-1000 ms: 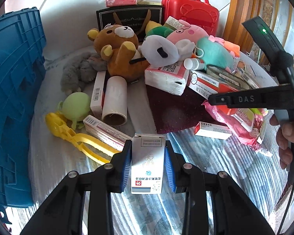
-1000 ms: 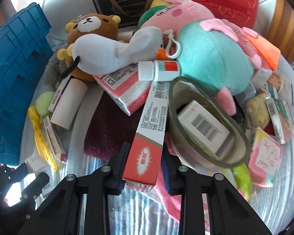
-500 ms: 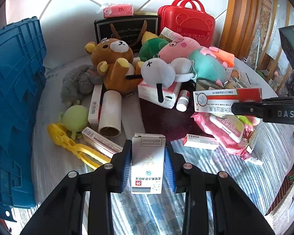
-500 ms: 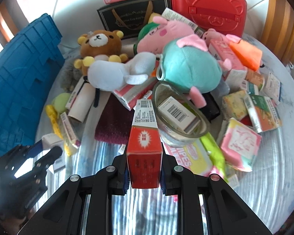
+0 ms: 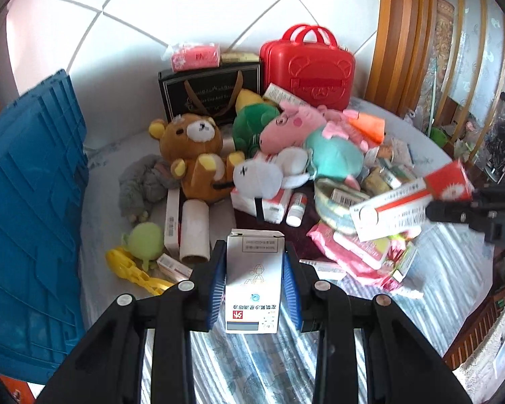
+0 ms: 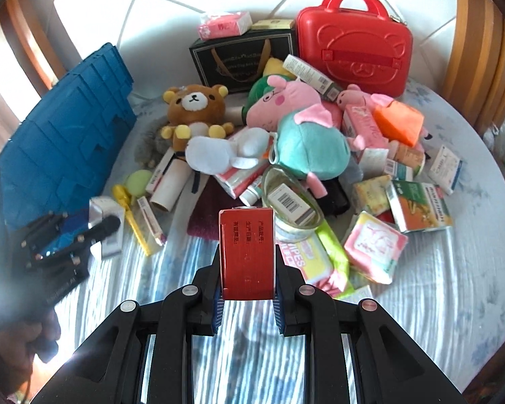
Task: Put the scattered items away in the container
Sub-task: 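Lift and carry the white box and red-and-white box over the blue crate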
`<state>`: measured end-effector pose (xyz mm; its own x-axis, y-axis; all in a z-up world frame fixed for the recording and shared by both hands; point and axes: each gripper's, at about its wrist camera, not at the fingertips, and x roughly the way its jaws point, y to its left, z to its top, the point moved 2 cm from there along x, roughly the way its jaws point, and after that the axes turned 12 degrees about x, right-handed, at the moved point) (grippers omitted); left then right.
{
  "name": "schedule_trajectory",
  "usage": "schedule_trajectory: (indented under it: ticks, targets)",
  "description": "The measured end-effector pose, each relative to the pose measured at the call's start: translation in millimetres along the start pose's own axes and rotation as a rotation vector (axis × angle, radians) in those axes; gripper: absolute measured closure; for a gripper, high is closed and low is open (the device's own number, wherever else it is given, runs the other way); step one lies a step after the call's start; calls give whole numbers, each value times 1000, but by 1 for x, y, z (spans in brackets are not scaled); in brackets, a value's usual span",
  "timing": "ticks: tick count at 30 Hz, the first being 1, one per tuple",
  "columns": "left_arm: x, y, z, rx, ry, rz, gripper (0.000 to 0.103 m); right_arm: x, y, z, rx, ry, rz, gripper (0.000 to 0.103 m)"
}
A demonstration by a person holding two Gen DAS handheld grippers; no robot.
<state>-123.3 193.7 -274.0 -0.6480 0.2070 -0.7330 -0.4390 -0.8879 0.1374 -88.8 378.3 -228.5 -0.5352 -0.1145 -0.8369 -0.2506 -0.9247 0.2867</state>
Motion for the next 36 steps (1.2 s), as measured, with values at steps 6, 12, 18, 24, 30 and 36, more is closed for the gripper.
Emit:
schedule_trajectory:
  ticks: [6, 12, 18, 24, 30, 36]
  targets:
    - [-26, 6, 30, 1, -36, 2, 72, -27, 1, 3, 4, -19, 7, 80]
    - [-51, 7, 51, 15, -67, -5, 72, -57, 4, 17, 1, -82, 19, 80]
    - [-74, 20, 67, -17, -91, -16, 72, -86, 10, 28, 26, -141, 42, 80]
    - [-99, 37, 76, -31, -120, -21, 72, -108, 22, 31, 42, -186, 46, 80]
    - [-123, 59, 80, -22, -141, -17, 72, -131, 45, 33, 52, -239, 49, 80]
    - [-152, 87, 79, -17, -167, -14, 72, -141, 76, 32, 66, -273, 54, 80]
